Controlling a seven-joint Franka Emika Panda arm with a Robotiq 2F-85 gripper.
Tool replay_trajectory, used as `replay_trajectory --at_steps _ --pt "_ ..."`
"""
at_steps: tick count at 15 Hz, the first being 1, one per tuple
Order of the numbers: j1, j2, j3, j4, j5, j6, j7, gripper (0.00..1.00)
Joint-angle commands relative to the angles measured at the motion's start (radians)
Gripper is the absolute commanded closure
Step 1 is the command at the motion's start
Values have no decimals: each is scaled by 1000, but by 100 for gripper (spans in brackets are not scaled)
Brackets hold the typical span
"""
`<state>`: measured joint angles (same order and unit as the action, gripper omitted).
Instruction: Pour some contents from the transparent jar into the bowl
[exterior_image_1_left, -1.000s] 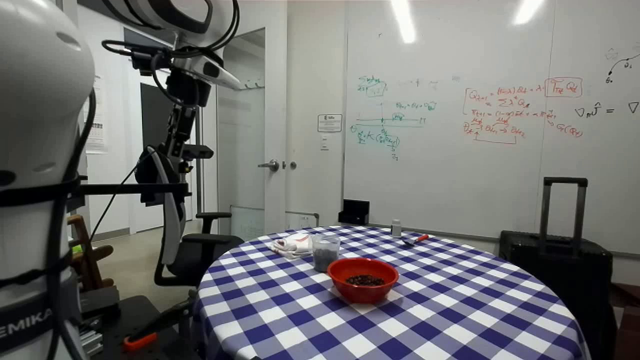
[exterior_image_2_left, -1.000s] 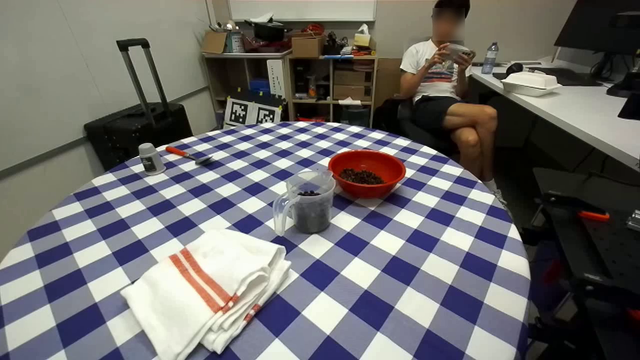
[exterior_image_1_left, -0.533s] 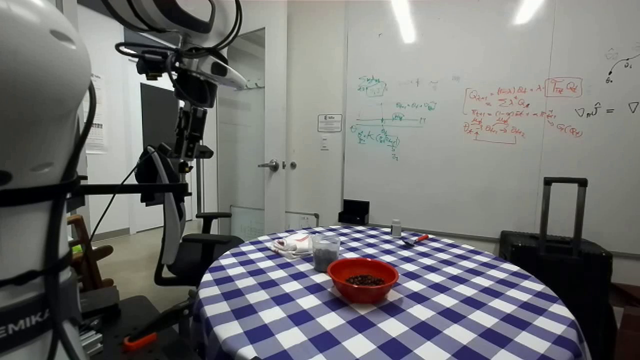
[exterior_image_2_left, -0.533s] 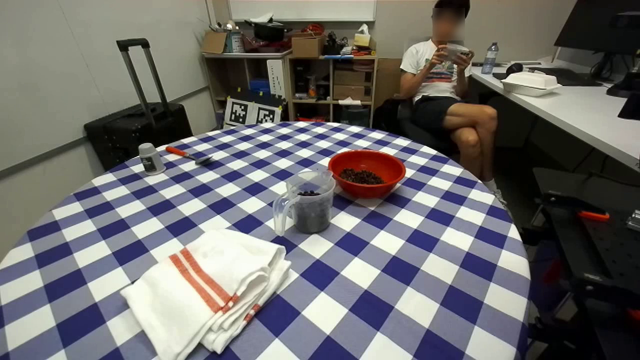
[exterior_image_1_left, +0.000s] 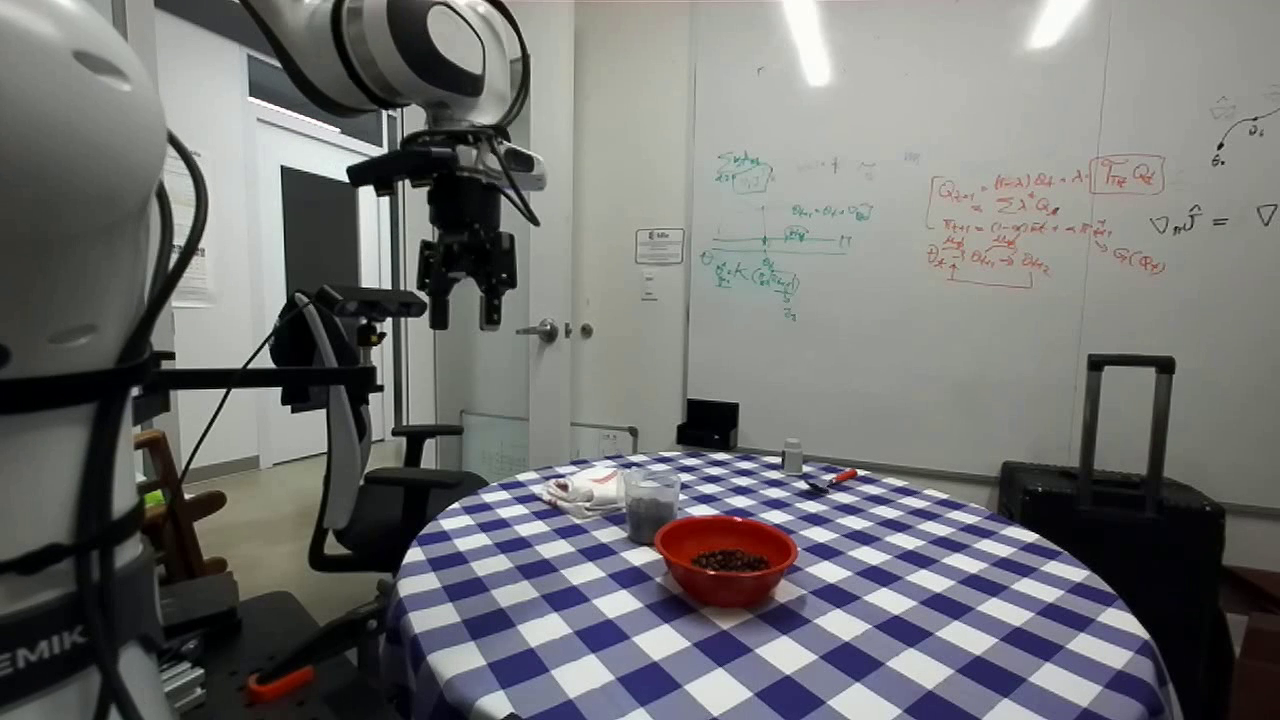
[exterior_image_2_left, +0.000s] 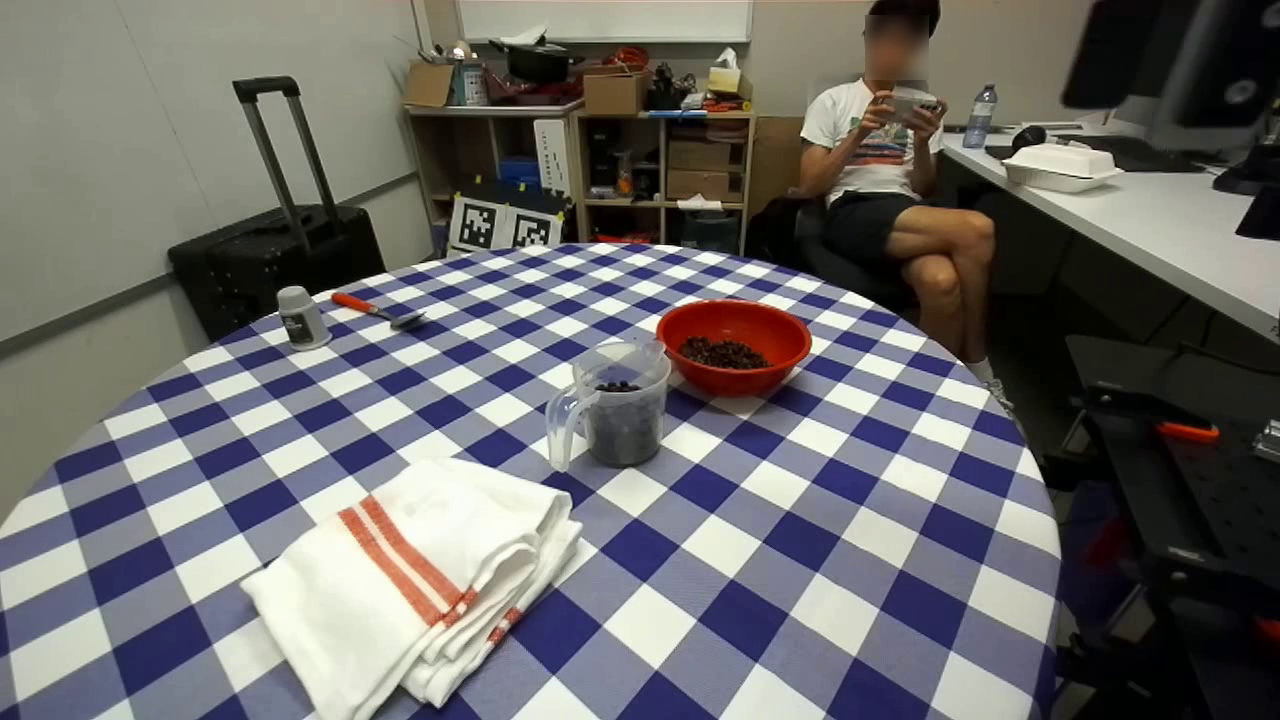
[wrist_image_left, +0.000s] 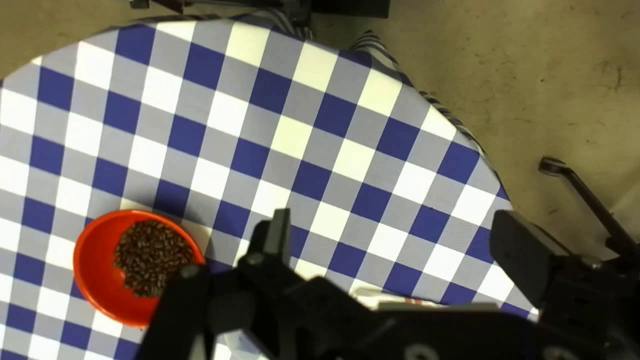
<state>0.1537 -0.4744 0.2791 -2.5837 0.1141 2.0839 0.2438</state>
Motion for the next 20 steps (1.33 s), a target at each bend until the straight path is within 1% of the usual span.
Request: replay_trajectory --at_steps 1,5,9,10,12,14,15,17,20 --pt "4 138 -28 114 -99 29 -132 0" --pt "14 247 -62 213 -166 28 -298 0" --pt "21 364 -92 336 -182 -16 -507 0" --pt "22 391 -97 367 -178 -26 -562 0" --pt "24 425 -110 417 -133 -31 -695 0" --pt "20 423 -122 417 -53 -10 -835 0" --pt "16 405 -109 381 -111 7 -719 0" --pt "14 415 -117 396 -75 6 -792 0" --pt "15 416 -118 399 -70 6 -810 0"
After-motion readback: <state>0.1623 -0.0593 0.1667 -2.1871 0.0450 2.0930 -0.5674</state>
